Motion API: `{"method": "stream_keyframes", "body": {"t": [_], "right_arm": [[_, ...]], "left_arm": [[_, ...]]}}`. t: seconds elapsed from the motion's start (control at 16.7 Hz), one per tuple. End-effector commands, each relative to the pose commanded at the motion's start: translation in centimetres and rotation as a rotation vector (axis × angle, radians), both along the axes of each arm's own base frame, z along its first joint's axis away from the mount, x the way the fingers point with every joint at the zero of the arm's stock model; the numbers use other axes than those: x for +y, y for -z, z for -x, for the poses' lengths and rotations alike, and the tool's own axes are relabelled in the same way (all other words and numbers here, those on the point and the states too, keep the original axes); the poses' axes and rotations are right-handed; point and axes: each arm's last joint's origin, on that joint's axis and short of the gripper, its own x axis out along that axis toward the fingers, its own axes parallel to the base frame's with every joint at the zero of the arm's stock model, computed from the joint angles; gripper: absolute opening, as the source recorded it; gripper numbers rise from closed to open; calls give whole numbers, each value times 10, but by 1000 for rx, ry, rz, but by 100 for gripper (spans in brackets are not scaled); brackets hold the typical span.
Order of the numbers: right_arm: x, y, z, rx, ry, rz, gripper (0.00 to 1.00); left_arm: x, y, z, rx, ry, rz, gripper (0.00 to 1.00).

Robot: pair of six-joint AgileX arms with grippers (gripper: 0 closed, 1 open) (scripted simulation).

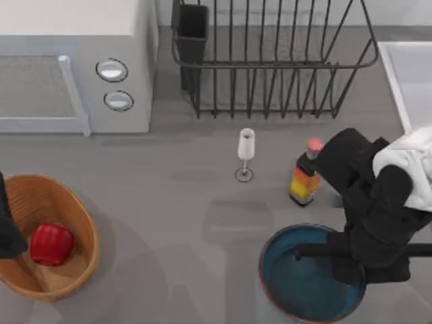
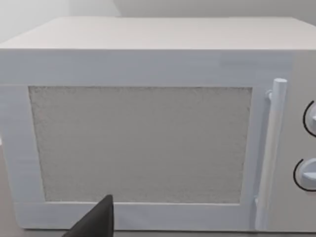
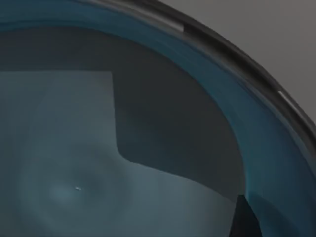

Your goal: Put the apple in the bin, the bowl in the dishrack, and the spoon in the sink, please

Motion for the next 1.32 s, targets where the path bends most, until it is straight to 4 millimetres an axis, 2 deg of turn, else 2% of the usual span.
{"method": "stream_keyframes", "body": {"t": [0.18,0.84,1.14,1.32], "right_arm": [[3,-11,-3,-7,0,-5,0],[0,-99,0,2,0,1,0],[1,-98,0,2,-3,2,0],[11,-103,-3,-85,-57,6,0]], "left_arm": [[0,0,0,0,0,0,100],[0,0,0,0,0,0,100],[0,0,0,0,0,0,100],[0,0,0,0,0,0,100]]}}
